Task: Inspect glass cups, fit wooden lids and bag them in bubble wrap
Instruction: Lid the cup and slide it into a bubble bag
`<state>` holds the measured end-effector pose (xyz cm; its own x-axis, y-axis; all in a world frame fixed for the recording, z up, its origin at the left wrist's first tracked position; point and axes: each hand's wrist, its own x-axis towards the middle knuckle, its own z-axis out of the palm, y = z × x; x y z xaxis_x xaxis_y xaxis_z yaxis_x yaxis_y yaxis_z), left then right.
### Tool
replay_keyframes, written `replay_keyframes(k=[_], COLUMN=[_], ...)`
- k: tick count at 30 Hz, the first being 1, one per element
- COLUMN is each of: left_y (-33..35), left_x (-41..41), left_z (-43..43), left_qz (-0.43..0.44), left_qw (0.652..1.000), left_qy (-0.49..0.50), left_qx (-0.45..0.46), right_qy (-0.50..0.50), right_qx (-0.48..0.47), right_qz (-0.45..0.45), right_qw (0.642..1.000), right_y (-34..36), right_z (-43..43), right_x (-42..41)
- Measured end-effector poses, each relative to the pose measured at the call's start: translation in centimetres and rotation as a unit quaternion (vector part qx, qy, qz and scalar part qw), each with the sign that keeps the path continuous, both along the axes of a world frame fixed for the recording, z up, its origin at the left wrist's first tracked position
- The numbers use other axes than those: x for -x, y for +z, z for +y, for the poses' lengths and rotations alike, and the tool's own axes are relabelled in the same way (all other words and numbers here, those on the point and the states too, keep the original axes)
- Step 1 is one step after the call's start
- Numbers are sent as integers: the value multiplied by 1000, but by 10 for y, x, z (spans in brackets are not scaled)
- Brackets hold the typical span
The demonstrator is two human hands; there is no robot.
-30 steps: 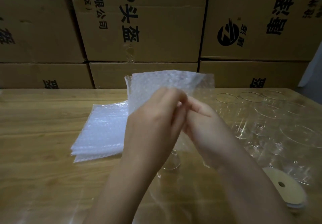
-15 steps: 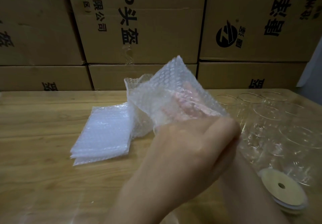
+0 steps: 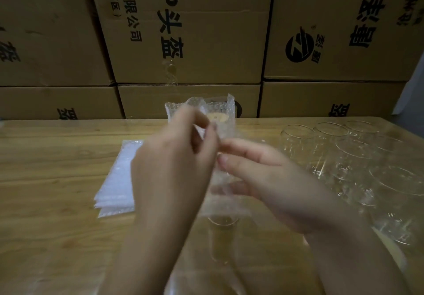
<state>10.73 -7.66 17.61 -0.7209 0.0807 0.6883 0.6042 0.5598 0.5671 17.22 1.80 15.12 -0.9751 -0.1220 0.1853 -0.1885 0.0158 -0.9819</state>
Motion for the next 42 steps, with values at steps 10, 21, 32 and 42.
replay_keyframes(k=[10,21,32,42], left_y=[-5,-10,-28,-36], left_x=[-11,-12,10,16], left_z=[-74,-66,-55,-48], left_qz=[-25,-60,-101,-111], left_qw=[994,998,994,993], left_qy=[-14,3,44,27], left_qx=[-108,-28,-4,-28], right_qy=[-240,-208,-383,-345], right_qx=[-133,-470,-368,193], right_qz=[139,27,103,268], right_qw=[952,857,841,879], right_y=[8,-44,-49,9], right_z=[18,12,13,28], right_x=[-5,38,46,5])
